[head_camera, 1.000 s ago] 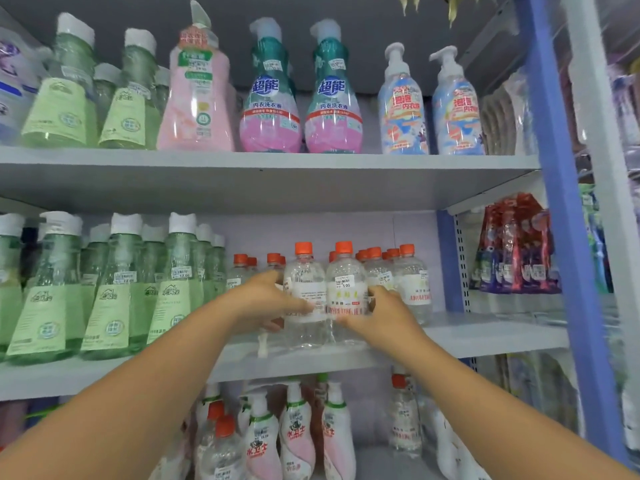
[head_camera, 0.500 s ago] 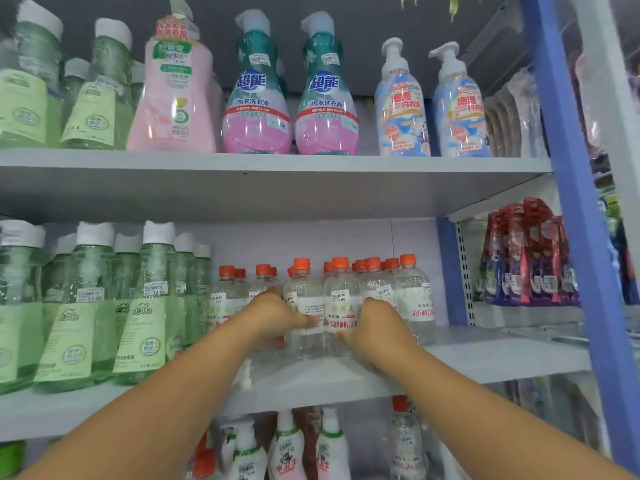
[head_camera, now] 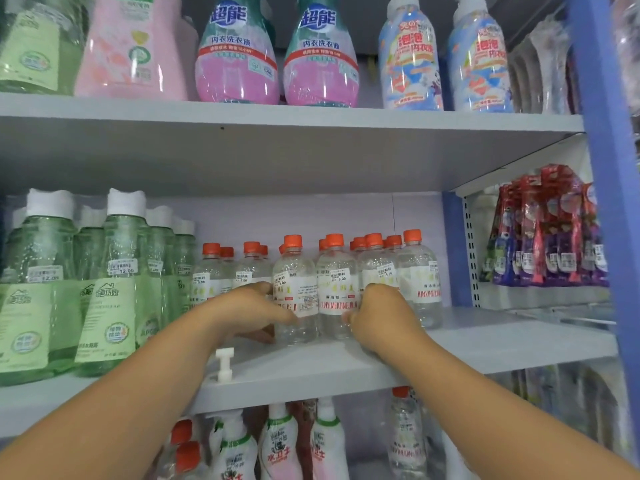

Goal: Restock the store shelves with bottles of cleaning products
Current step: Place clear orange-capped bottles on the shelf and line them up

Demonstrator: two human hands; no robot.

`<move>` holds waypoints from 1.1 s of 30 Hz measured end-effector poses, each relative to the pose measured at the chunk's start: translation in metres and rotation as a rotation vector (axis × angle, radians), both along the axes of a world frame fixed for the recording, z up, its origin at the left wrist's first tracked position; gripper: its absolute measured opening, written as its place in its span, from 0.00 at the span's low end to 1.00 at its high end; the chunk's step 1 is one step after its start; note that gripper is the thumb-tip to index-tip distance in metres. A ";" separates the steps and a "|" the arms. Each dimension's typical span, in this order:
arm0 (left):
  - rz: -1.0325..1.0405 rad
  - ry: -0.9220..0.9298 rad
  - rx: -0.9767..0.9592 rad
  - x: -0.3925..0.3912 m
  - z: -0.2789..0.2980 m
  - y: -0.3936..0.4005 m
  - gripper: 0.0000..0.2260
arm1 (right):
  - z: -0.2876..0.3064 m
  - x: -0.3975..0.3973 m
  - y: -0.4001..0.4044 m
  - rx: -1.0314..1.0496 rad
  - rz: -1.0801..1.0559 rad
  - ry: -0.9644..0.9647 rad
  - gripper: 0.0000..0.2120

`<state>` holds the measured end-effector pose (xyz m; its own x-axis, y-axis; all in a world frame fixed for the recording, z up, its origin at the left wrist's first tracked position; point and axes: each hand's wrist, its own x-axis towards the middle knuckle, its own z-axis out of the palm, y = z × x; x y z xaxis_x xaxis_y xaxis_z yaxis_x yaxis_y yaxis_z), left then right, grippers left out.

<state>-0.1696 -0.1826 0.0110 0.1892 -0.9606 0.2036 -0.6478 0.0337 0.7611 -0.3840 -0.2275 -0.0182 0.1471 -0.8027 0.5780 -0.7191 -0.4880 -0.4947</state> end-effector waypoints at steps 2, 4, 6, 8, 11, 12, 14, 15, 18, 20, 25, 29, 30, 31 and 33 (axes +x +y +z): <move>-0.008 0.007 -0.013 -0.001 -0.001 0.001 0.27 | 0.001 0.001 0.001 0.020 0.017 -0.002 0.11; 0.006 -0.006 -0.034 -0.002 -0.002 0.002 0.27 | 0.002 0.002 0.003 0.029 0.037 -0.023 0.15; 0.032 -0.036 -0.059 -0.005 -0.003 0.003 0.28 | 0.003 0.003 0.005 0.036 0.043 -0.034 0.15; 0.046 -0.067 -0.076 -0.008 -0.004 0.004 0.29 | 0.003 0.003 0.006 0.027 0.021 -0.014 0.14; 0.041 -0.084 -0.077 -0.007 -0.005 0.004 0.26 | 0.003 0.003 0.008 0.030 0.004 -0.003 0.12; 0.035 -0.071 -0.072 -0.007 -0.005 0.003 0.25 | 0.003 0.002 0.008 0.040 0.004 -0.007 0.13; 0.026 -0.048 -0.070 -0.005 -0.004 0.003 0.23 | 0.004 0.001 0.008 0.065 0.000 -0.018 0.15; 0.024 -0.041 -0.074 -0.005 -0.005 0.002 0.23 | 0.004 0.001 0.007 0.070 -0.001 -0.021 0.16; 0.026 0.000 -0.085 -0.004 -0.007 0.001 0.24 | 0.005 0.001 0.005 0.084 0.005 -0.032 0.15; 0.027 0.020 -0.086 -0.002 -0.007 0.001 0.25 | 0.004 0.002 0.004 0.082 0.008 -0.037 0.14; 0.037 0.054 -0.066 -0.006 -0.004 0.018 0.26 | 0.005 0.000 0.010 0.081 0.011 -0.031 0.15; 0.127 0.195 -0.220 -0.005 -0.004 0.068 0.19 | 0.003 -0.017 0.029 0.103 0.097 -0.023 0.15; 0.171 0.207 -0.288 -0.005 -0.007 0.086 0.16 | -0.002 -0.022 0.037 0.086 0.133 -0.014 0.15; 0.219 0.209 -0.370 -0.007 -0.012 0.105 0.14 | -0.010 -0.027 0.047 0.048 0.177 -0.020 0.18; 0.326 0.190 -0.565 -0.015 -0.034 0.141 0.09 | -0.036 -0.032 0.068 -0.088 0.318 -0.090 0.18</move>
<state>-0.1850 -0.0412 -0.0234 0.5332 -0.6043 0.5920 -0.5488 0.2855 0.7857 -0.4162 -0.1595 -0.0538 0.3270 -0.6715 0.6650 -0.4794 -0.7243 -0.4956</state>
